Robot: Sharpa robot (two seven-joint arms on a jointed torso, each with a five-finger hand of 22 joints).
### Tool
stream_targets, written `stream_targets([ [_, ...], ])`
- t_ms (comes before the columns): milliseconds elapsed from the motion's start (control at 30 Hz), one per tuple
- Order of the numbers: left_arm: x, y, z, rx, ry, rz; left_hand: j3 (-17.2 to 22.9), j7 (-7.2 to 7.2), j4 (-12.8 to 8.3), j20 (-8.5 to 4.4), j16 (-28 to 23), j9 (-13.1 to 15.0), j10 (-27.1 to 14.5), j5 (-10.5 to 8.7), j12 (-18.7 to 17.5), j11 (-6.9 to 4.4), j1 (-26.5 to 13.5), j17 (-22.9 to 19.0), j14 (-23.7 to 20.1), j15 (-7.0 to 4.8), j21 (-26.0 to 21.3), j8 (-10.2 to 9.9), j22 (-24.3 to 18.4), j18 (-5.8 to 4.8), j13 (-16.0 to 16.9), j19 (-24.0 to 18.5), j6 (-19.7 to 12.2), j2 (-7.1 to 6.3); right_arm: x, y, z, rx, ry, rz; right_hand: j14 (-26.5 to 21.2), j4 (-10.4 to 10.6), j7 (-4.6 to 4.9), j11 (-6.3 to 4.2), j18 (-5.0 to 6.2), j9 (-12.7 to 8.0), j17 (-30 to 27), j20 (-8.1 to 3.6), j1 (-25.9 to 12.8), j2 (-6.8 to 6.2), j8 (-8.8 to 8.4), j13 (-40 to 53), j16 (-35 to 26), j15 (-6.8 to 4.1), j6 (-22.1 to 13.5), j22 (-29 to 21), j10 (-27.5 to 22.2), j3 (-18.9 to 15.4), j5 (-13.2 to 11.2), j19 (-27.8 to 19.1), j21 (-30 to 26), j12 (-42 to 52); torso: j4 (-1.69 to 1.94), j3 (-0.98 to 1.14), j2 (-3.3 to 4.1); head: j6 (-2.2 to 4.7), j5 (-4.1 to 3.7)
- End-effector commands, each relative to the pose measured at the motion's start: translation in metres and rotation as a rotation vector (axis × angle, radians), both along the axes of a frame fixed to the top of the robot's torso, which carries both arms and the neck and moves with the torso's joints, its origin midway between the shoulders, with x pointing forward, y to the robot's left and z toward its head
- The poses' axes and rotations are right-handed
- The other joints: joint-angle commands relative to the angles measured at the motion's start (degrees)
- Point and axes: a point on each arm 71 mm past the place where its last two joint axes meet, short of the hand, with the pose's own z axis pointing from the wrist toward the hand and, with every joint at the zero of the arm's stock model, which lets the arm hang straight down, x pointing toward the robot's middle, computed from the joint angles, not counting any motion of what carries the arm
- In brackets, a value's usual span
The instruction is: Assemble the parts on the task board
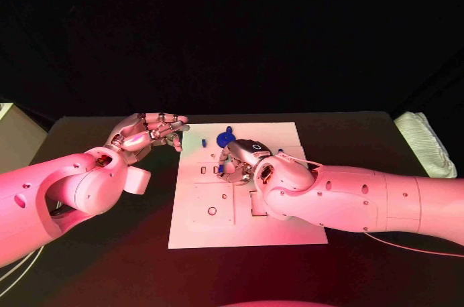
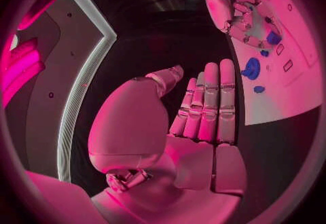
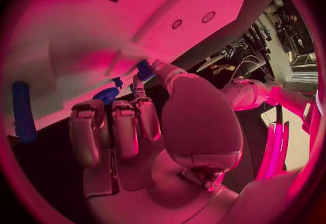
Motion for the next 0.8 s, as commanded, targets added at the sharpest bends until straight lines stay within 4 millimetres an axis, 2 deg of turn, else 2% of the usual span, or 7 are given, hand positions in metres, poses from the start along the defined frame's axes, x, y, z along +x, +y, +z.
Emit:
stream_targets([
  [33, -0.001, -0.002, 0.001, -0.004, -0.004, -0.023, 0.23, 0.00, 0.19, 0.07, 0.37, 0.05, -0.44, -0.01, -0.14, 0.02, -0.63, -0.05, -0.28, 0.00, 0.23, -0.31, 0.05, 0.80, 0.08, -0.41, -0.35, 0.04, -0.001, 0.001, 0.001, 0.009, -0.019, 0.012, 5.81, 0.42, 0.25, 0.46, -0.82, -0.30, 14.90, 0.58, -0.47, -0.46, -0.47, 8.46, 0.23, 0.65, -0.94, 15.05, -0.42, -1.84, 1.38, 5.98, 0.31, -0.69, 0.04, -0.01, 0.01, -0.08, 0.02],
  [67, -0.001, -0.002, 0.001, -0.004, -0.004, -0.023, 0.23, 0.00, 0.19, 0.07, 0.37, 0.05, -0.44, -0.01, -0.14, 0.02, -0.63, -0.05, -0.28, 0.00, 0.23, -0.31, 0.05, 0.80, 0.08, -0.41, -0.35, 0.04, -0.001, 0.001, 0.001, 0.010, -0.020, 0.013, 5.80, 0.60, 0.28, 0.52, -0.82, -0.35, 14.86, 0.67, -0.50, -0.49, -0.49, 8.31, 0.21, 0.66, -1.03, 15.05, -0.61, -2.50, 2.05, 5.98, 0.31, -0.90, 0.03, 0.00, 0.01, -0.06, 0.03],
  [300, -0.001, -0.002, 0.001, -0.004, -0.004, -0.024, 0.23, 0.00, 0.19, 0.07, 0.37, 0.05, -0.44, -0.01, -0.14, 0.02, -0.63, -0.05, -0.28, 0.00, 0.23, -0.31, 0.05, 0.80, 0.08, -0.41, -0.35, 0.04, -0.001, 0.001, 0.002, 0.018, -0.027, 0.017, 5.75, 2.32, 0.60, 0.84, -0.82, -0.87, 14.69, 1.01, 0.58, -0.11, -0.88, 7.28, 0.11, 0.97, -2.19, 15.05, -1.85, -8.14, 1.62, 5.98, 0.31, -2.30, -0.05, 0.01, 0.01, -0.01, 0.04],
  [500, -0.001, -0.002, 0.001, -0.002, -0.004, -0.025, 0.23, 0.00, 0.19, 0.07, 0.37, 0.05, -0.44, -0.01, -0.14, 0.02, -0.63, -0.05, -0.28, 0.00, 0.23, -0.31, 0.05, 0.80, 0.08, -0.41, -0.35, 0.04, -0.003, -0.001, 0.004, 0.039, -0.044, 0.017, 5.77, 5.45, 0.86, 1.10, -0.82, -1.43, 14.74, 1.22, 3.05, 0.96, -0.97, 6.71, 0.13, 1.19, -2.98, 15.05, -2.49, -15.49, 1.35, 5.98, 0.31, -2.86, 0.00, 0.03, 0.02, -0.01, 0.05],
  [633, 0.000, -0.002, 0.000, 0.013, -0.003, -0.025, 0.21, 0.00, 0.22, 0.10, 0.40, 0.08, -0.50, -0.02, -0.14, 0.03, -0.68, -0.07, -0.31, 0.02, 0.29, -0.34, 0.08, 0.80, 0.08, -0.48, -0.40, 0.04, -0.008, -0.007, 0.009, 0.071, -0.067, 0.024, 5.74, 5.55, 0.90, 1.14, -0.82, -1.52, 14.65, 1.26, 3.02, 1.18, -0.96, 6.64, 0.08, 1.22, -3.07, 15.05, -2.56, -16.57, 1.43, 5.98, 0.31, -2.91, 0.08, 0.03, -0.06, 0.06, 0.18],
  [733, 0.002, -0.002, -0.002, 0.048, -0.002, -0.029, 0.12, 0.01, 0.28, 0.13, 0.44, 0.09, -0.42, -0.04, -0.09, 0.02, -0.81, -0.08, -0.28, 0.03, 0.32, -0.36, 0.09, 0.79, 0.11, -0.51, -0.45, -0.03, -0.012, -0.014, 0.017, 0.121, -0.087, 0.047, 5.78, 5.54, 0.96, 1.17, -0.82, -1.59, 14.80, 1.27, 3.15, 1.30, -1.04, 6.78, 0.17, 1.24, -3.24, 15.05, -2.39, -17.00, 1.61, 5.98, 0.31, -2.68, -0.03, 0.09, -0.18, 0.16, 0.30],
  [800, 0.004, -0.003, -0.005, 0.090, 0.010, -0.035, -0.79, -0.41, 0.97, 0.02, 1.34, 0.23, 2.40, -0.08, 1.96, -0.61, -1.93, 0.23, 0.48, -0.36, 0.62, -0.34, 0.19, 0.88, 1.07, -0.40, -0.50, -0.47, -0.012, -0.021, 0.024, 0.171, -0.087, 0.075, 5.82, 5.45, 1.03, 1.24, -0.82, -1.72, 14.93, 1.33, 4.07, 1.98, -1.12, 7.07, 0.24, 1.31, -3.38, 15.05, -2.05, -17.23, 2.18, 5.98, 0.31, -2.22, -0.14, 0.10, -0.35, 0.24, 0.33],
])
